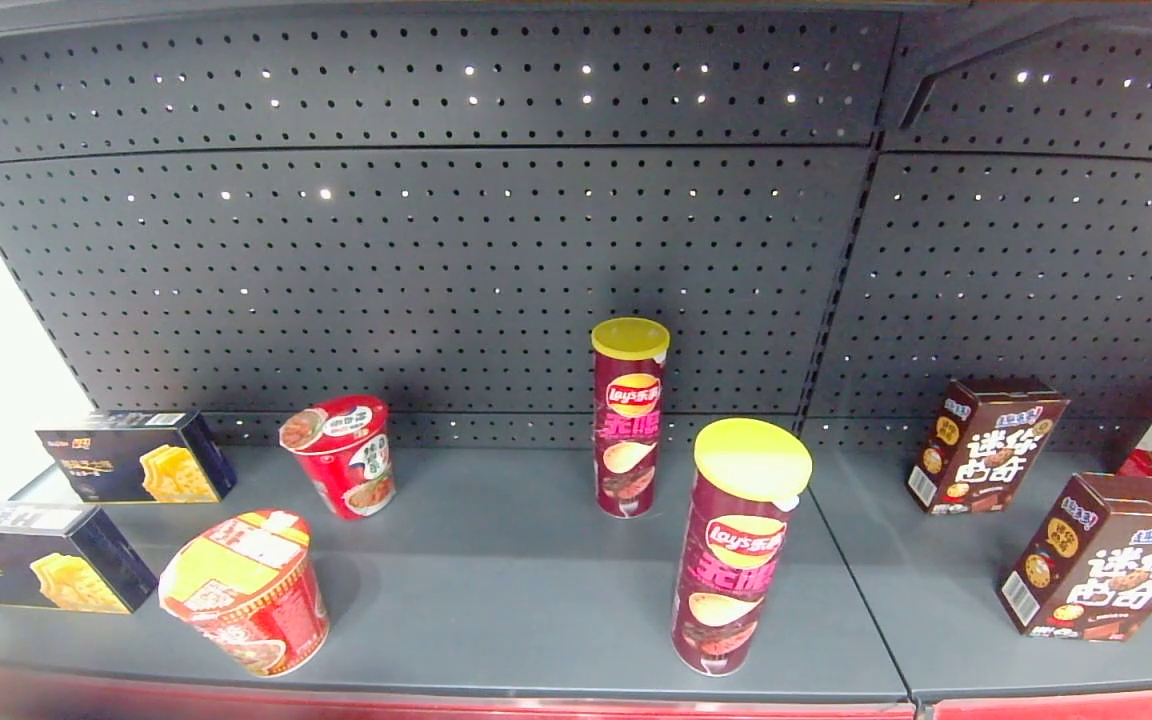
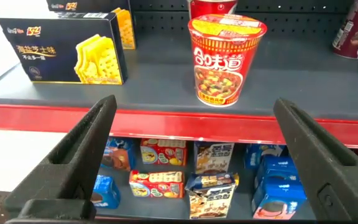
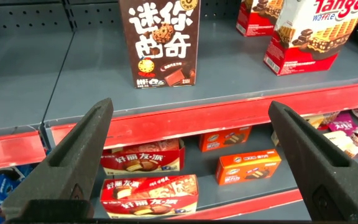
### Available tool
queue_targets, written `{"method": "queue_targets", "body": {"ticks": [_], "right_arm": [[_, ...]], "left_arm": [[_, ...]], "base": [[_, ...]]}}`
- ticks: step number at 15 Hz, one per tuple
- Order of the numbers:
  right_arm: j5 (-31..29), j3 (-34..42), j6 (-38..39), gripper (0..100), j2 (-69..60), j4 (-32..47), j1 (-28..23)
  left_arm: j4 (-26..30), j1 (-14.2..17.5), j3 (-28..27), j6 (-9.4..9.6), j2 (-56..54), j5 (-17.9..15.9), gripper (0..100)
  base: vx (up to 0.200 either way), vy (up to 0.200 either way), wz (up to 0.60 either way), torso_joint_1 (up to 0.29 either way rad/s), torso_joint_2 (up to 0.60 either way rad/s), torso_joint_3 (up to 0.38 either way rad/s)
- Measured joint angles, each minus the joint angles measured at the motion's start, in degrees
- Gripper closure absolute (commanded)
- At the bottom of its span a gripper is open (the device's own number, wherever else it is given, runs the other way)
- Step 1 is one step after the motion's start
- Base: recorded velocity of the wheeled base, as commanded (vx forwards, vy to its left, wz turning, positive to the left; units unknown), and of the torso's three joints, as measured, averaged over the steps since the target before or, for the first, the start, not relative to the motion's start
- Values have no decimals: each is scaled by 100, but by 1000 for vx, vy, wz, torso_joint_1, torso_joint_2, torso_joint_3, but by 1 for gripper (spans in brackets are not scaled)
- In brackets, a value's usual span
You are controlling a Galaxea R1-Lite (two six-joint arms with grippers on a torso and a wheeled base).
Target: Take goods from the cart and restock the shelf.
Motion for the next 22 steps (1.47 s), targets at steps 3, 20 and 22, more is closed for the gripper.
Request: {"method": "queue_targets", "body": {"ticks": [3, 20, 22], "right_arm": [[13, 2, 2, 0, 0, -5, 0], [1606, -2374, -1044, 0, 2477, -407, 986], [1658, -2454, -1182, 0, 2827, -443, 1625]], "left_arm": [[-1, 0, 0, 0, 0, 0, 0], [0, 0, 0, 0, 0, 0, 0], [0, 0, 0, 0, 0, 0, 0]], "base": [[0, 0, 0, 0, 0, 0], [0, 0, 0, 0, 0, 0], [0, 0, 0, 0, 0, 0]]}}
